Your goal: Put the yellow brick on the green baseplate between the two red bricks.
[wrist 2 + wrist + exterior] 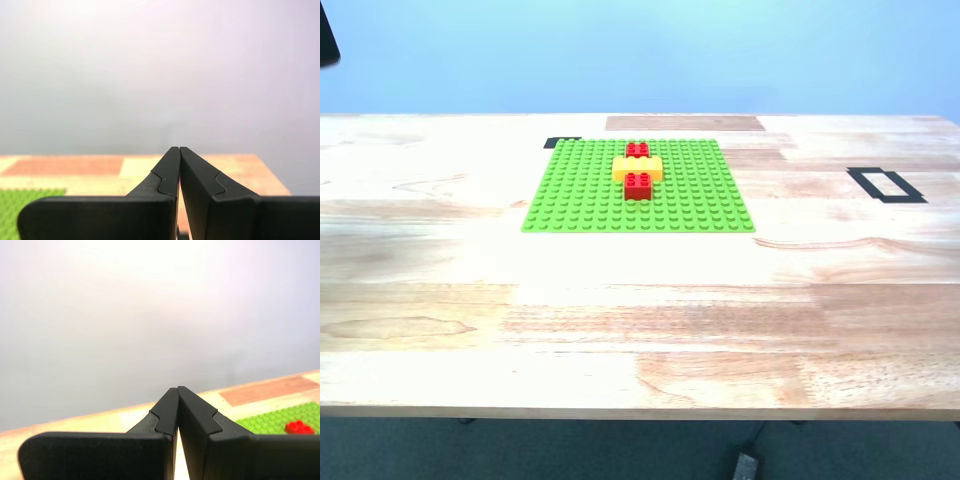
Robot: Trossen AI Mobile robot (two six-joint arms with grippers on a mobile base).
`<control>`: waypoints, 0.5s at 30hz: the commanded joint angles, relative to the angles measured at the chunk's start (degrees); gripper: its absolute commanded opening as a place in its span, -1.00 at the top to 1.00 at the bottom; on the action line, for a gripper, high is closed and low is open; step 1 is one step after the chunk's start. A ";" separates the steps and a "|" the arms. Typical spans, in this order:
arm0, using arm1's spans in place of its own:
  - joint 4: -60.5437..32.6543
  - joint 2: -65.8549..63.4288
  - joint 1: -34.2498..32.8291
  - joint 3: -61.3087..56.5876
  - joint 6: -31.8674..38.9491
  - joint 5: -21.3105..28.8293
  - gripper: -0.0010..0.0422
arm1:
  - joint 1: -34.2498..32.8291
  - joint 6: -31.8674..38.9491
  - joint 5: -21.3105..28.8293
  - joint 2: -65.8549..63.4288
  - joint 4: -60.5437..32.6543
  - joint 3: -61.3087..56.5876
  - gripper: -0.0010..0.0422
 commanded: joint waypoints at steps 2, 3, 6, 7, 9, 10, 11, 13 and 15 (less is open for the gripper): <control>0.02 -1.09 0.00 -2.32 0.02 -1.03 0.96 | -0.04 -0.90 0.33 0.46 0.26 -0.61 0.96; 0.31 -1.36 0.00 -2.78 0.00 -1.05 0.96 | -0.07 -0.90 0.33 0.48 0.15 -0.83 0.96; 1.36 -2.25 0.00 -4.07 -0.46 -1.09 0.96 | -0.11 -0.87 0.59 0.00 0.20 -1.86 0.96; 0.55 -2.56 0.00 -3.93 -0.42 -1.09 0.96 | -0.11 -0.87 1.14 -0.33 0.20 -2.25 0.96; -0.09 -3.04 0.00 -4.04 -0.39 -1.07 0.96 | -0.17 -1.20 1.42 -0.17 0.94 -2.54 0.96; -0.15 -3.30 0.02 -4.00 -0.42 -1.07 0.96 | -0.17 -1.36 1.38 -0.13 1.09 -2.54 0.96; -0.13 -3.56 0.00 -4.04 -0.39 -1.07 0.96 | -0.11 -1.55 1.40 -0.04 1.01 -2.54 0.96; -0.07 -3.96 0.02 -4.00 -0.46 -1.14 0.96 | -0.11 -1.51 1.31 -0.07 0.66 -2.56 0.96; -0.66 -4.15 0.00 -3.98 -0.70 -2.67 0.96 | -0.11 -1.53 1.38 -0.04 0.68 -2.56 0.96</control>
